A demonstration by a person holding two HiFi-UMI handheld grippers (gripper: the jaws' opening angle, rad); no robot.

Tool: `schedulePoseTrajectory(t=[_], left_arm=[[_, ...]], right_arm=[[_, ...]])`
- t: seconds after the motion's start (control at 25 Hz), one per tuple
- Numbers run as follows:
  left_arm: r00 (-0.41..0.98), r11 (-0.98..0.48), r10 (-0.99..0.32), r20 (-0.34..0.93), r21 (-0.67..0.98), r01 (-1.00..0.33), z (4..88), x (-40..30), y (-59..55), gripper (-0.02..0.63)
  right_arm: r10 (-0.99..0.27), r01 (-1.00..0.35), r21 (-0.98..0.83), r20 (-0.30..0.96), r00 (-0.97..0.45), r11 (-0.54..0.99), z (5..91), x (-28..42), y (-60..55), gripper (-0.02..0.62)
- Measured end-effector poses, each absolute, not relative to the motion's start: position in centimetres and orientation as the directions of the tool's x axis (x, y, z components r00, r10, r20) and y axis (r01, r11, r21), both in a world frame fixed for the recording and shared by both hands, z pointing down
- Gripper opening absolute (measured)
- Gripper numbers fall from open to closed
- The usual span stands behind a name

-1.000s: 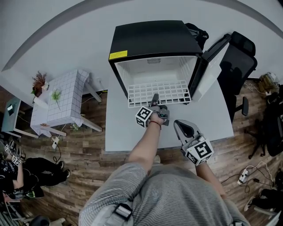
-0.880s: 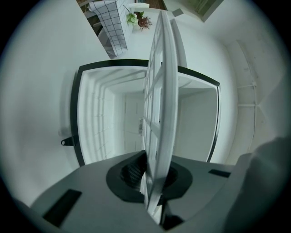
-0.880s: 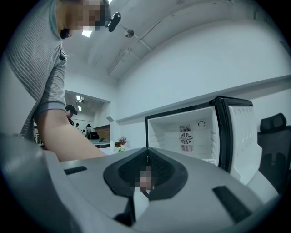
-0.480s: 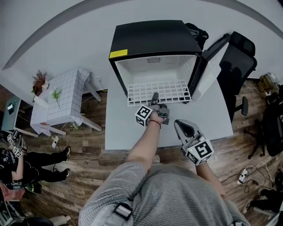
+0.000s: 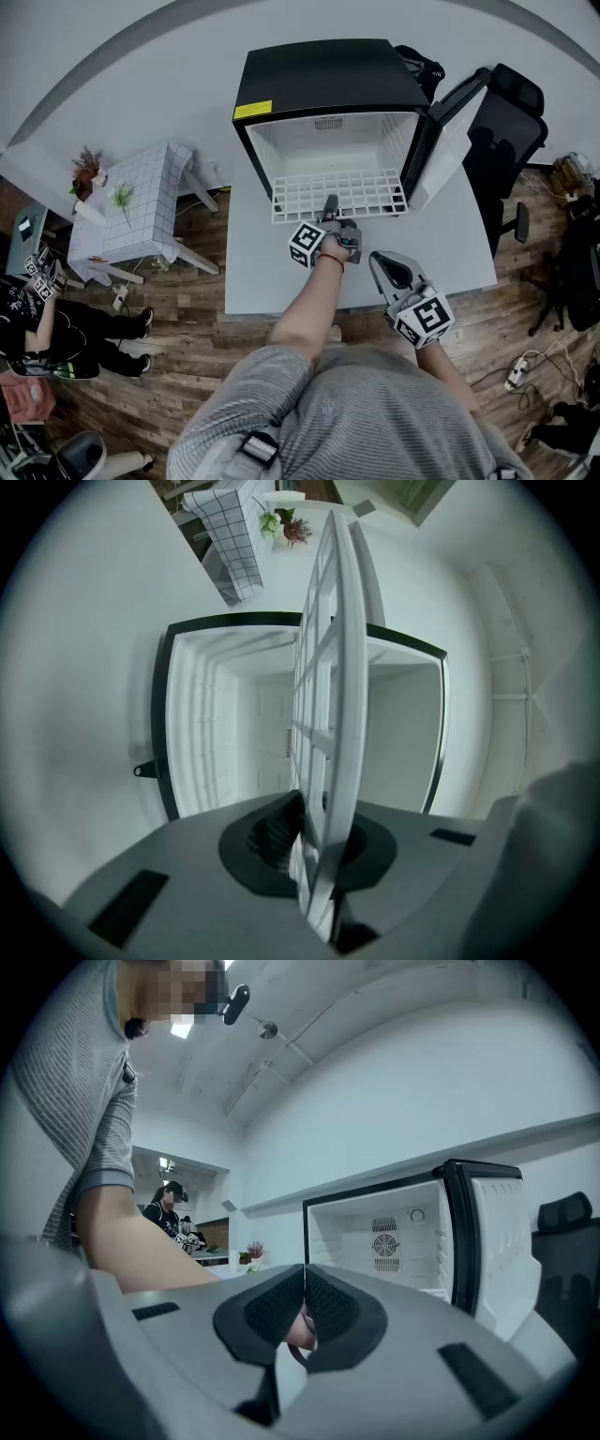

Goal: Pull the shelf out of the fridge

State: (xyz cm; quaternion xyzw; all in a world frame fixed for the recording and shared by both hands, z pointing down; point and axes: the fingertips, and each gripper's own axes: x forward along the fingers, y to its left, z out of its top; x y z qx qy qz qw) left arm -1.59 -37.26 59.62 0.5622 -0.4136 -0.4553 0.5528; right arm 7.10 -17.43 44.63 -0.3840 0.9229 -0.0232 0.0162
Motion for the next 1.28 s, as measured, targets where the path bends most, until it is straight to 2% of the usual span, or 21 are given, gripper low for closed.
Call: schedulePoseTrajectory(t=[0.24,0.6,0.96,1.28], left_arm=[[0.234,-0.059,-0.970,-0.073,0.996,0.065,59.6,-1.4,-35.3,0.028],[0.236,-0.194,-0.951,-0.202,0.979,0.059,55.6,-1.0,-31.0,0.028],[0.225,-0.168,-0.959,-0.170,0.985,0.029,54.5,-0.6,-28.3,0.028],[0.226,-0.189,-0.954,-0.195,0.981,0.048,52.8,0.1,-27.8,0.028]], right_arm=[[-0.713,-0.711,-0.064,-0.025,-0.700,0.700,44.4,7.6,-17.3,0.014],[-0.711,-0.706,-0.076,-0.077,-0.699,0.704,43.6,8.2,-16.3,0.014],[-0.704,-0.701,-0.061,-0.080,-0.706,0.710,43.5,8.4,-14.9,0.014],[-0.709,-0.710,-0.028,-0.087,-0.699,0.703,42.7,9.2,-13.9,0.014]])
